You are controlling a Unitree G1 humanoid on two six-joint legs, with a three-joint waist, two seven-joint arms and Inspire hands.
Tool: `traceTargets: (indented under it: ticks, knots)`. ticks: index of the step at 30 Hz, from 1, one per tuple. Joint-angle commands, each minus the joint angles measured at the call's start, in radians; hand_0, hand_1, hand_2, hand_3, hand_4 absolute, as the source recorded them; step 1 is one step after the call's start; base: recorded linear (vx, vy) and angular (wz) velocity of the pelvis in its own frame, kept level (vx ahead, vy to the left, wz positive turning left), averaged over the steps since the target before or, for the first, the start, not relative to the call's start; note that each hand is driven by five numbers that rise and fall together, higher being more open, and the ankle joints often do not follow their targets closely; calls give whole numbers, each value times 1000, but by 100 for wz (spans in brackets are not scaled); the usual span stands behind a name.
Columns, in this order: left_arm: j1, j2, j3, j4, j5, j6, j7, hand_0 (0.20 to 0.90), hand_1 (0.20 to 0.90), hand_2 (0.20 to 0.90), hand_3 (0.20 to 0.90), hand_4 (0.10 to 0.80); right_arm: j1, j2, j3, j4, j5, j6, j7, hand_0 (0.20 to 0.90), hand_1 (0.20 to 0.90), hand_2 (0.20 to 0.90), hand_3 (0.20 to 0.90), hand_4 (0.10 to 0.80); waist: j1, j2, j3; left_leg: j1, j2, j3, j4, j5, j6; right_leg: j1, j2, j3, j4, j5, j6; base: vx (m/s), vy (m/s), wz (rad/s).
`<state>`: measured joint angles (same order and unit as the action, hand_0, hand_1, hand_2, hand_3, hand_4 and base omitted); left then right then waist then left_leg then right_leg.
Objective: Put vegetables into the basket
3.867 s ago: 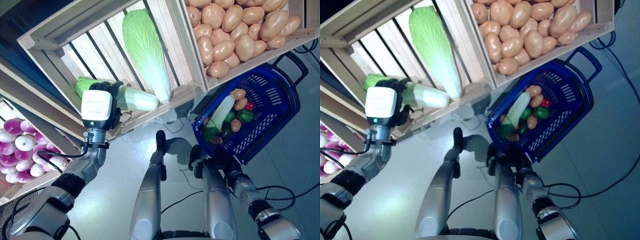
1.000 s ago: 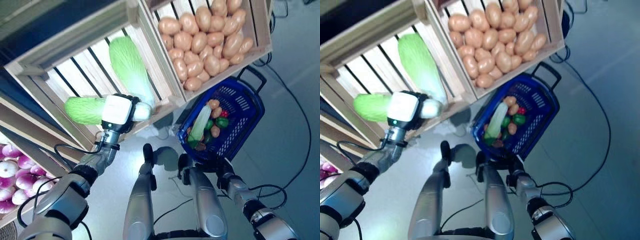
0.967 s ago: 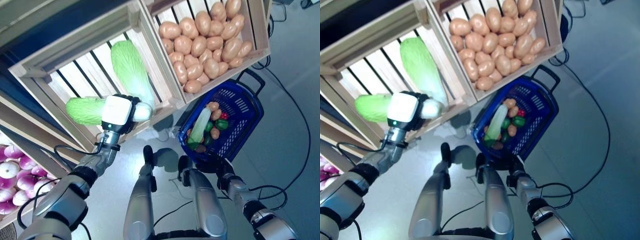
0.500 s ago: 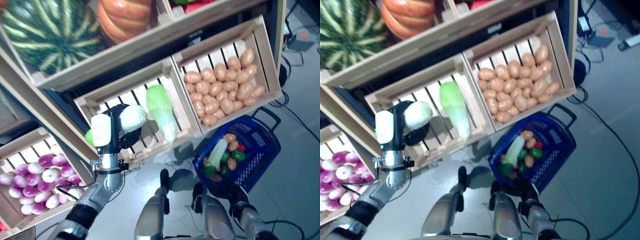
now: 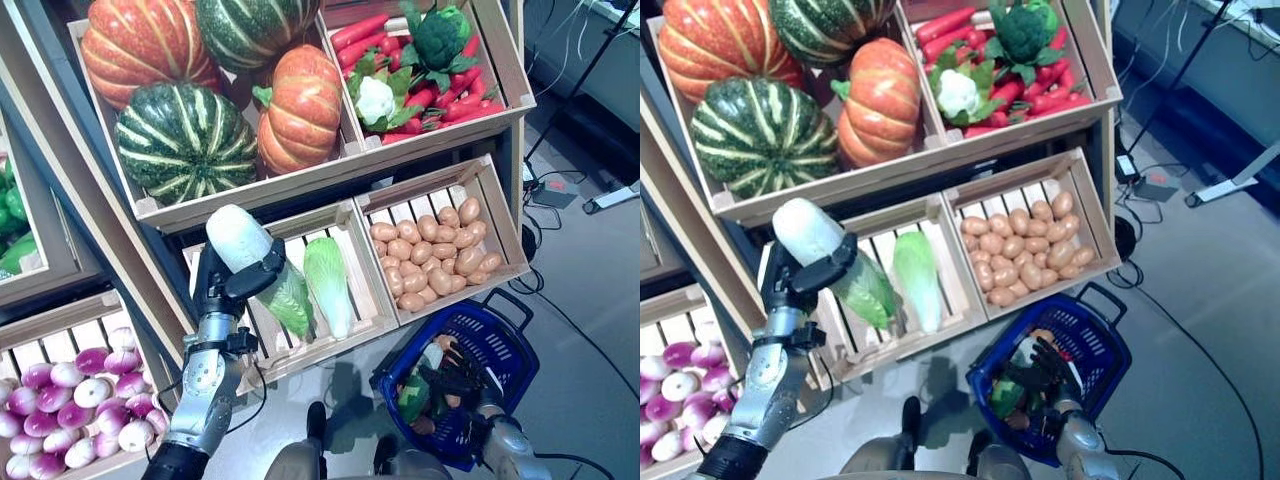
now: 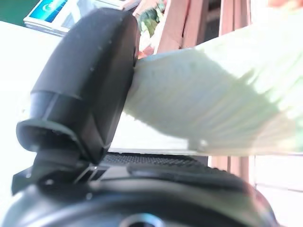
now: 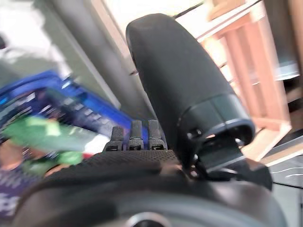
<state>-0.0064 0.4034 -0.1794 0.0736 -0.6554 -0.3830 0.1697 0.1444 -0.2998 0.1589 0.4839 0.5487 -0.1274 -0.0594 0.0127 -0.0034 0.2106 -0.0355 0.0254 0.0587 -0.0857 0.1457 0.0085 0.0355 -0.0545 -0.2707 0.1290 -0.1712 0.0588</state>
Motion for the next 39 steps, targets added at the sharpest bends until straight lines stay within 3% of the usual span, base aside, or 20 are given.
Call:
traceTargets:
  ticks: [1,3,5,10,18,27,39]
  knots:
    - [-61,-9,53,-159,-6,5,-107,300,300,300,300,400,-36,-18,-37,-146,-13,-29,56,900,900,900,900,800,-24,-38,-64,72,-20,31,31,-167,-17,8,-51,37,-163,205,48,9,3,-8]
    - [-64,4,32,-155,17,41,-97,300,300,300,300,400,-42,-49,-36,-235,4,-37,113,900,900,900,900,800,-35,-39,-69,93,-20,46,28,-173,-8,11,-47,52,-155,204,51,25,23,-13]
    - [-65,16,32,-146,29,69,-109,300,300,300,300,400,-49,-75,-35,-324,41,29,154,900,900,900,900,800,-41,-40,-71,107,-19,58,27,-176,-3,12,-43,67,-148,203,55,21,16,-14]
    - [-58,54,23,-134,8,136,-174,300,300,300,300,400,-60,-164,-27,-490,119,95,303,900,900,900,900,800,-43,-46,-82,125,-16,75,12,-173,2,18,-39,81,-155,212,63,25,-13,-19]
    - [-75,115,-48,-131,-22,194,-253,300,300,300,300,400,-141,-309,37,-600,218,188,446,900,900,900,900,800,-30,-54,-102,125,-15,86,4,-170,1,24,-37,85,-177,220,67,5,-13,-7]
    - [-93,140,-94,-130,-48,206,-269,300,300,300,300,400,-205,-353,119,-646,257,286,526,900,900,900,900,800,-19,-55,-122,133,-17,81,0,-173,-3,39,-36,86,-194,216,66,5,-2,-1]
    - [-105,92,-157,-165,-237,144,-330,300,300,300,300,400,-265,-321,258,-636,315,396,559,900,900,900,900,800,-7,-55,-149,134,-12,62,-2,-173,-15,57,-36,76,-215,214,62,0,0,0]
